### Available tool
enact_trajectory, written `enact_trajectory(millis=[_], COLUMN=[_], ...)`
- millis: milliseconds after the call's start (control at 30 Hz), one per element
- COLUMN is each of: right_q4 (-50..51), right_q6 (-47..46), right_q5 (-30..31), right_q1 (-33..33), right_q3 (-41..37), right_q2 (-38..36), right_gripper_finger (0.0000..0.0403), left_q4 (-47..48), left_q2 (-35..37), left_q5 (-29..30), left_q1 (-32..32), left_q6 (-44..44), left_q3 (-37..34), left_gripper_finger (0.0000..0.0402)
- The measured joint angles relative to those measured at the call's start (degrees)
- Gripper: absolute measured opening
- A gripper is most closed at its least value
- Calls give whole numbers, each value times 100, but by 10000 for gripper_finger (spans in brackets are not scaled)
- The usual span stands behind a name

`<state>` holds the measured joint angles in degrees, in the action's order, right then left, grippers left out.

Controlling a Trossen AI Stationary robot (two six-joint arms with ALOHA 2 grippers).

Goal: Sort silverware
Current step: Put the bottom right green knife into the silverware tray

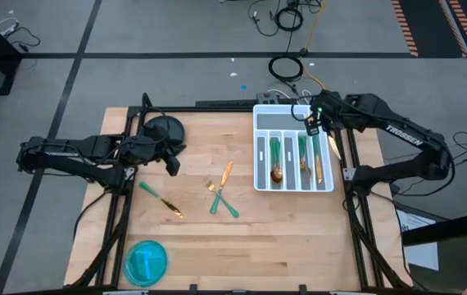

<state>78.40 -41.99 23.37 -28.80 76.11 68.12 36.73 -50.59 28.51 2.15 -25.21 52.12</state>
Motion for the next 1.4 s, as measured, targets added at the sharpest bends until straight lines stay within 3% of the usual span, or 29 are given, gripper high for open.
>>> enact_trajectory(millis=[267,700,1000,1400], right_q4=[-409,-1880,-2532,-3076], right_q6=[220,-85,-432,-840], right_q5=[-426,-1024,-1125,-1129], right_q1=[-393,-426,-426,-518], right_q3=[-557,-2376,-3281,-3880], right_q2=[-18,-500,-863,-863], right_gripper_finger=[0,0,0,0], left_q4=[0,2,2,2], left_q2=[-2,0,-2,-1], left_q5=[-2,-2,-2,-2], left_q1=[0,0,0,0], left_q6=[-4,-7,-7,-7], left_q3=[0,0,0,0], left_gripper_finger=[97,97,97,97])
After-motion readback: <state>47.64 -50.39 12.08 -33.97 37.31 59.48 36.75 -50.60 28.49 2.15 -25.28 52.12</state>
